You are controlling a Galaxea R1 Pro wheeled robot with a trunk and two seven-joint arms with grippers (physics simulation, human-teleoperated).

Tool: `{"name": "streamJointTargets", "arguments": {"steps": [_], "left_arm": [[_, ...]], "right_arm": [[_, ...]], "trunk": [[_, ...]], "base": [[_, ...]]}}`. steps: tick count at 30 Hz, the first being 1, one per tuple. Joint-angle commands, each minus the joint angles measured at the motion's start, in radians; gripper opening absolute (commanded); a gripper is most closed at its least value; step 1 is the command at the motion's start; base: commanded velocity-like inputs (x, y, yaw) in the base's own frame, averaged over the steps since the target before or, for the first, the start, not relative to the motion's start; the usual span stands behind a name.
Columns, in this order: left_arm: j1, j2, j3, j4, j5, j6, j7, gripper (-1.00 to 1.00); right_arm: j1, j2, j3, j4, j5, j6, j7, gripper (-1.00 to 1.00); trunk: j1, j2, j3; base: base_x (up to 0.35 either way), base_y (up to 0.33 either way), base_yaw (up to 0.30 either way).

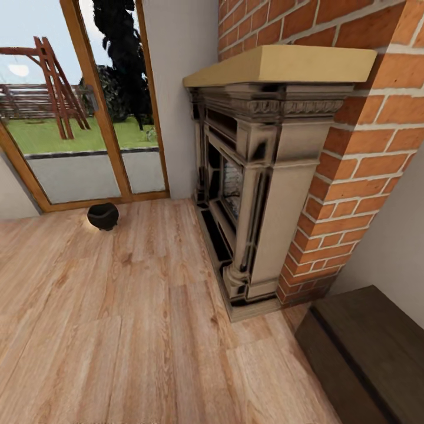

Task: Place each of the two pumpkins and all three candles from the living room inside a cabinet in the living room (use any cabinet), then make sure every cabinet is closed, and position the cauldron so it is next to a table in the living room.

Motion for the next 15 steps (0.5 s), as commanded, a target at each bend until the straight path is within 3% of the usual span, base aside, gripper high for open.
{"name": "streamJointTargets", "arguments": {"steps": [1,7,15], "left_arm": [[0.000,0.000,0.000,0.000,0.000,0.000,0.000,1.00],[0.000,0.000,0.000,0.000,0.000,0.000,0.000,1.00],[0.000,0.000,0.000,0.000,0.000,0.000,0.000,1.00]], "right_arm": [[0.000,0.000,0.000,0.000,0.000,0.000,0.000,1.00],[0.000,0.000,0.000,0.000,0.000,0.000,0.000,1.00],[0.000,0.001,0.001,0.000,0.000,0.001,0.002,1.00]], "trunk": [[0.000,0.000,0.001],[0.000,0.000,0.005],[0.000,0.000,0.006]], "base": [[0.000,0.000,0.251],[0.000,0.000,0.236],[0.000,0.000,0.078]]}}
